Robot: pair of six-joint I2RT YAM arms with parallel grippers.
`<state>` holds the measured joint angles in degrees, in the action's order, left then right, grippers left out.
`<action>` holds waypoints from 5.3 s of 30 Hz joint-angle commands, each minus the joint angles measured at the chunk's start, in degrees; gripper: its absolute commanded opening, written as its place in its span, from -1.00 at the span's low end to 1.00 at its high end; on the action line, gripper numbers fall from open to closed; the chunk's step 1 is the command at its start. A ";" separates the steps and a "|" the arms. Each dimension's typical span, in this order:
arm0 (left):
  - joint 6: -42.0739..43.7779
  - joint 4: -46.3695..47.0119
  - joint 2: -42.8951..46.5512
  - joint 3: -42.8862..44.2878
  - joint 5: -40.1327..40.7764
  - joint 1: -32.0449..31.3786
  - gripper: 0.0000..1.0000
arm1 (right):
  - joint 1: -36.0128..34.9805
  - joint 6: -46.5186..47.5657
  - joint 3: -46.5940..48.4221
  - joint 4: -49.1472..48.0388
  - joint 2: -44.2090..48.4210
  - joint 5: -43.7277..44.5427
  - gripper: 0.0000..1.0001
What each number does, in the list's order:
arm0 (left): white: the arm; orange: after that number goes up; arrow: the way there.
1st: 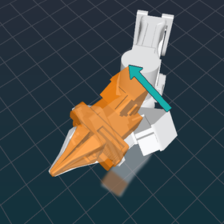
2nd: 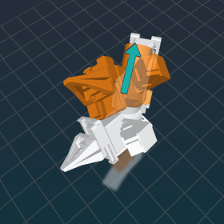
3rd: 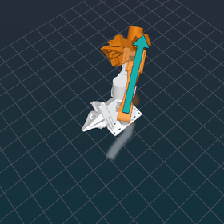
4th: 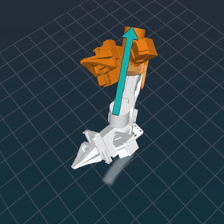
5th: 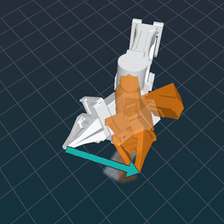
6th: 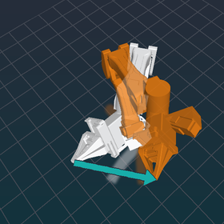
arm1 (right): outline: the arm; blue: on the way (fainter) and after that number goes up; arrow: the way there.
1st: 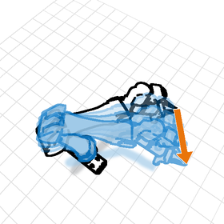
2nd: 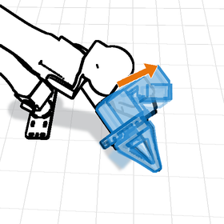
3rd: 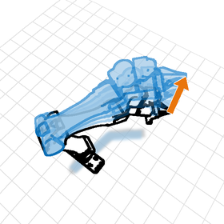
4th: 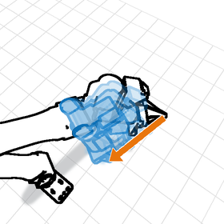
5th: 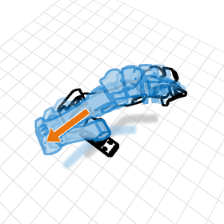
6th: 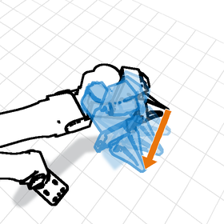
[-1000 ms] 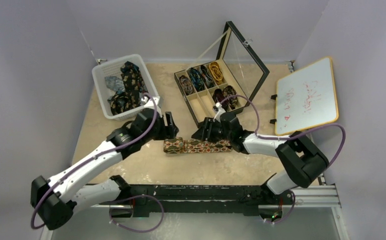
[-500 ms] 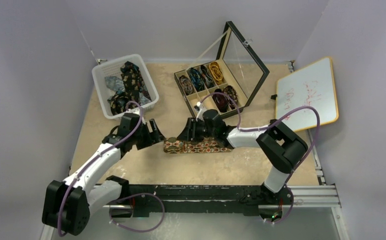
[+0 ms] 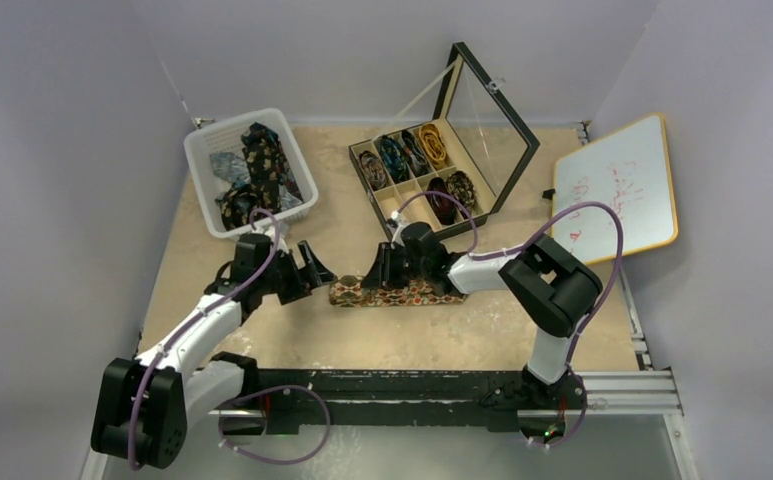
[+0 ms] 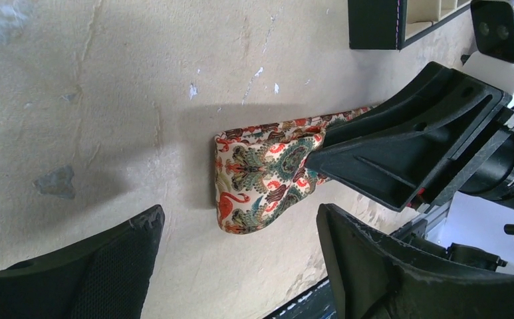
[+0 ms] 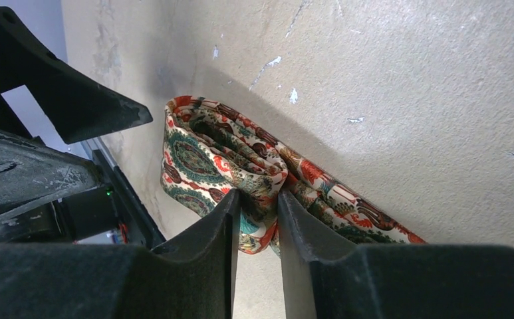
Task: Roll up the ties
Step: Roll the tie at the center of the board.
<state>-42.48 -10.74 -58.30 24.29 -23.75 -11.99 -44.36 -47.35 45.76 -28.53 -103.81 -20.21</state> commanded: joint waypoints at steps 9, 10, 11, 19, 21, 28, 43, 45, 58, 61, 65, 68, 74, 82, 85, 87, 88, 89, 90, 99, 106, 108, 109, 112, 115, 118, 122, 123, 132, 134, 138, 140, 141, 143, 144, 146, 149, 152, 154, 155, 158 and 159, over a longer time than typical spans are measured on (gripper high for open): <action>0.37 15.28 -4.44 -3.91 -5.86 0.56 0.40 | -0.14 -1.14 -0.36 3.27 0.05 1.24 -0.55; 0.58 16.03 -5.48 -4.07 -6.31 0.56 0.38 | -0.13 -1.47 -0.52 3.36 -0.03 0.76 -0.55; 0.63 17.03 -5.97 -4.37 -6.65 0.56 0.37 | -0.11 -1.77 -0.50 3.20 -0.11 0.22 -0.55; 1.42 22.22 -10.07 -5.70 -9.66 0.56 0.20 | -0.52 -4.02 -1.24 0.38 2.12 -1.15 -0.47; 1.79 22.76 -11.28 -5.77 -10.29 0.56 0.10 | -0.65 -4.29 -0.96 1.43 2.97 -0.50 -0.47; 3.27 22.75 -13.73 -5.14 -12.53 0.52 -0.11 | -1.25 -5.46 -1.32 2.82 3.21 -0.41 -0.49; 3.41 16.89 -7.27 -4.96 -10.40 0.55 0.08 | -1.90 1.39 0.29 8.17 8.33 6.48 0.07; 2.48 15.57 -3.90 -5.01 -9.36 0.56 0.21 | -1.88 4.48 -0.11 7.38 10.98 6.22 0.21; -5.04 -2.27 15.95 -6.07 6.76 0.56 0.41 | -1.98 50.42 -0.60 -4.39 14.60 -3.95 0.90; -6.10 -7.20 19.66 -6.37 11.15 0.56 0.43 | -3.24 60.82 3.25 3.24 11.23 -7.67 0.93; -5.01 -11.14 22.02 -4.82 13.98 0.56 0.50 | -4.81 75.74 9.68 18.37 6.39 -3.26 0.93; -4.81 -12.04 20.61 -3.58 15.57 0.56 0.50 | -4.92 77.96 12.60 21.36 4.74 -5.14 0.97; -4.37 -11.85 19.30 -3.32 15.59 0.56 0.50 | -6.24 77.93 12.78 20.04 6.31 -10.42 0.98; -3.75 -11.37 19.51 -3.05 15.49 0.56 0.50 | -7.36 78.42 15.17 22.94 1.82 -11.49 0.97; -3.82 -11.48 18.87 -2.93 15.38 0.56 0.49 | -7.91 77.94 14.96 21.31 1.54 -11.56 0.97; -3.92 -11.43 18.84 -3.01 15.40 0.56 0.49 | -7.91 77.51 15.33 20.74 0.80 -10.91 0.98; -3.98 -11.49 18.94 -3.02 15.31 0.52 0.49 | -7.87 77.50 15.73 20.82 0.15 -10.51 0.97; -4.05 -11.49 19.00 -2.98 15.31 0.56 0.49 | -7.86 77.50 16.32 21.02 -0.72 -10.21 0.97; -4.01 -11.44 19.08 -3.02 15.28 0.56 0.49 | -7.87 77.65 16.90 21.44 -1.53 -9.97 0.97; -5.14 -12.83 18.11 -1.96 15.28 0.56 0.49 | -7.88 80.77 17.94 20.58 -5.49 -11.84 0.90; -6.74 -12.04 17.10 -2.73 13.33 0.56 0.49 | -7.98 78.20 16.35 19.26 -6.66 -12.53 0.35; -7.36 -11.92 17.28 -3.23 12.86 0.56 0.49 | -8.11 78.20 15.10 18.82 -6.33 -12.37 0.24; -7.62 -11.85 17.37 -3.59 12.69 0.56 0.48 | -8.08 78.20 14.83 18.78 -6.07 -12.46 0.20; -8.56 -11.36 18.16 -4.74 12.49 0.56 0.48 | -8.23 77.47 14.62 18.76 -5.35 -14.58 0.10; -9.02 -11.17 18.48 -5.66 12.08 0.56 0.48 | -8.29 75.95 14.19 17.49 -4.83 -16.50 0.09; -9.11 -11.48 18.28 -5.91 12.06 0.56 0.48 | -8.55 74.98 14.33 17.37 -5.28 -17.01 0.01; -9.26 -11.59 18.38 -6.12 11.90 0.56 0.47 | -9.41 72.65 14.92 17.29 -6.11 -16.13 -0.01; -9.36 -11.58 18.40 -6.19 11.81 0.56 0.47 | -9.76 71.93 14.77 16.57 -6.16 -15.72 -0.01; -9.74 -12.94 20.18 -6.12 11.18 0.56 0.48 | -12.93 70.96 15.92 16.58 -6.06 -13.70 0.17; -9.89 -13.05 20.88 -6.26 10.96 0.56 0.47 | -12.94 70.76 15.63 16.41 -4.65 -13.28 0.29; -9.69 -12.16 21.57 -5.51 9.51 0.56 0.48 | -12.93 68.79 13.10 12.38 2.01 -13.05 0.70; -9.36 -12.49 21.70 -5.02 9.34 0.56 0.48 | -12.94 67.54 12.00 11.24 5.15 -12.20 0.79; -9.15 -12.54 21.85 -5.03 9.29 0.56 0.48 | -12.89 66.21 11.58 11.11 6.72 -11.72 0.85; -8.78 -12.56 22.15 -5.38 8.96 0.56 0.49 | -12.83 63.03 9.25 8.74 10.38 -8.53 0.95; -8.87 -12.24 22.56 -5.59 8.67 0.56 0.48 | -12.84 60.10 7.49 5.75 12.41 -4.81 0.97; -9.01 -11.02 23.09 -6.43 7.62 0.56 0.49 | -12.81 51.36 2.09 -1.89 18.42 1.67 0.98; -8.89 -9.33 23.68 -8.03 5.66 0.54 0.49 | -12.72 30.37 -7.64 -12.27 27.39 14.86 0.98; -9.36 -7.40 24.09 -9.26 3.66 0.54 0.49 | -10.84 11.18 -17.46 -17.67 36.08 22.22 0.98; -10.07 -5.09 24.29 -10.32 1.83 0.48 0.50 | -9.70 2.75 -21.28 -16.15 39.59 24.13 0.98; -10.16 -4.36 24.15 -10.78 1.07 0.48 0.50 | -9.11 0.32 -21.99 -13.67 40.43 25.10 0.98; -10.16 -3.07 23.26 -11.71 0.76 0.48 0.50 | -7.20 -1.13 -22.78 -13.42 38.37 20.48 0.98; -10.12 -2.83 22.84 -11.77 0.65 0.48 0.50 | -6.49 -2.15 -22.13 -12.95 36.49 18.31 0.97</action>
<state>-51.96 -18.00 -34.70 13.28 -20.64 -11.68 -52.60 -36.97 23.03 -39.77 -63.90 -1.15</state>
